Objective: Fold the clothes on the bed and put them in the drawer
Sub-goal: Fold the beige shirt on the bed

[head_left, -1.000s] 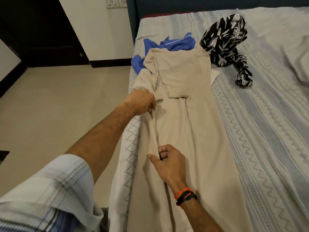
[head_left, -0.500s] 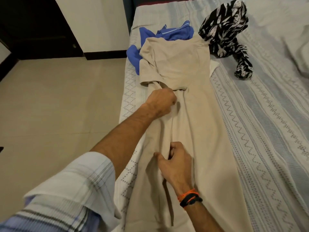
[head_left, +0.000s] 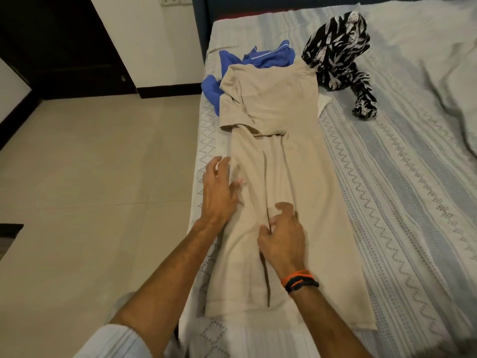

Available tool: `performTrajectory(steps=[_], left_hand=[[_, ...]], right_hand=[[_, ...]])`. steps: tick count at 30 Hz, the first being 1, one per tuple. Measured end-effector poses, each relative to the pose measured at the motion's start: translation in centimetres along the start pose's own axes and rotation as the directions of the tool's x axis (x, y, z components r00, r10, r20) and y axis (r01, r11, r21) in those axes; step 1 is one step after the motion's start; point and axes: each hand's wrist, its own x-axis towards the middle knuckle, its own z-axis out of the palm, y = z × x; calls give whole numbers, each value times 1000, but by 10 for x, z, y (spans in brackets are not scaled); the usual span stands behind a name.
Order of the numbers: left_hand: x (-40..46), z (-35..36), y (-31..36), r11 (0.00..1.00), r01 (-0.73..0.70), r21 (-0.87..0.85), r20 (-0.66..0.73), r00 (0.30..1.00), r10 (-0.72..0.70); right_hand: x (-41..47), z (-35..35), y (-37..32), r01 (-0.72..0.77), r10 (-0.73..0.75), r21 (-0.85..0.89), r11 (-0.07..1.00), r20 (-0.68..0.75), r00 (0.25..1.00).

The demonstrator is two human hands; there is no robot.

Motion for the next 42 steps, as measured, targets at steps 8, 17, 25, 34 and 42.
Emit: performTrajectory(steps=[8,17,25,34,42], left_hand=[[-41,-2,1,958,-160,240,97,985,140],[-65,15,-17,856,-93,509,194,981,-9],[-65,18,-17,840,-87,536,179,984,-12],[-66,16,-17,833,-97,545,209,978,-23],[-81,3,-13,915,-51,399,240,970,-51]], right_hand=[[-15,8,5,266,-269,-422,867,54,962],[114,32,7,466,-316,-448,763,370,874],[167,48,-10,631,-510,-419,652,374,775],[112,49,-11,607,-525,-339,719,306,794],[47,7,34,402,-344,-415,816,210,915]])
